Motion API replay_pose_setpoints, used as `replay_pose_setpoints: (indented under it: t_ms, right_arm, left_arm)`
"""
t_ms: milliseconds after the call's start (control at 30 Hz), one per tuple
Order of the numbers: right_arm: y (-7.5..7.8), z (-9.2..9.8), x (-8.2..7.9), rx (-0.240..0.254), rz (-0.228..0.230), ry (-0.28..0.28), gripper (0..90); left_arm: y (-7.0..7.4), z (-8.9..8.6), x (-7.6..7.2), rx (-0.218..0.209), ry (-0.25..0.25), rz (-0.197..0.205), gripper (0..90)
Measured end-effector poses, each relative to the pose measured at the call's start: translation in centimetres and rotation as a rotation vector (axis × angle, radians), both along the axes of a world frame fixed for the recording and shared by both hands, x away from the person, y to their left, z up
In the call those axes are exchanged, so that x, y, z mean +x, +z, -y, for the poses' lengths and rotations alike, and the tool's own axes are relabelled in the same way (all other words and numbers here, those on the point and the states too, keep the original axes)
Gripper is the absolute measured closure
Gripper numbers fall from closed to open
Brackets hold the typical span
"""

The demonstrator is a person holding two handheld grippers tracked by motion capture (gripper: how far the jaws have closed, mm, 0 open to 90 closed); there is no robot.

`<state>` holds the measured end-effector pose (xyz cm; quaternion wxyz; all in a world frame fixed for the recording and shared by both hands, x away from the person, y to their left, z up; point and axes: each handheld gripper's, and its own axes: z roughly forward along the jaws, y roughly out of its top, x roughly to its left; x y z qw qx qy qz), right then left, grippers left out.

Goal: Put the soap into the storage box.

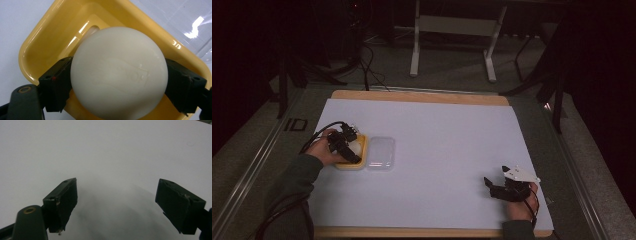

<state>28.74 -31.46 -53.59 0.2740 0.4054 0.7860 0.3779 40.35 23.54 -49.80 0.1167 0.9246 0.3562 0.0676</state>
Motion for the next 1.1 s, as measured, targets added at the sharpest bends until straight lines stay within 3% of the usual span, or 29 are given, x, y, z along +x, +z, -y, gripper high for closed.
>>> replay_pose_setpoints:
  t_ms: [333,467,500,600,867,1100]
  right_arm:
    - [0.0,0.0,0.0,0.003,-0.001,-0.002,17.8]
    - [0.0,0.0,0.0,0.000,0.000,-0.001,17.8]
    - [0.0,0.0,0.0,0.000,0.000,0.000,17.8]
    - [0.0,0.0,0.0,0.000,0.000,0.000,17.8]
    - [0.0,-0.1,0.0,-0.002,0.001,-0.004,17.8]
    - [-0.2,-0.4,0.4,-0.042,-0.034,-0.013,17.7]
  left_arm:
    - [0.7,-0.1,0.0,0.000,-0.015,-0.003,11.1]
    - [1.1,-0.1,-0.2,0.007,-0.003,0.023,4.5]
    - [1.5,0.0,-0.3,0.030,-0.005,0.039,2.6]
    - [1.9,-0.1,-0.6,0.036,-0.008,0.065,2.6]
    - [4.0,-0.6,-2.5,-0.042,-0.022,0.174,3.4]
    - [4.5,-0.1,-5.0,-0.128,-0.029,0.252,5.0]
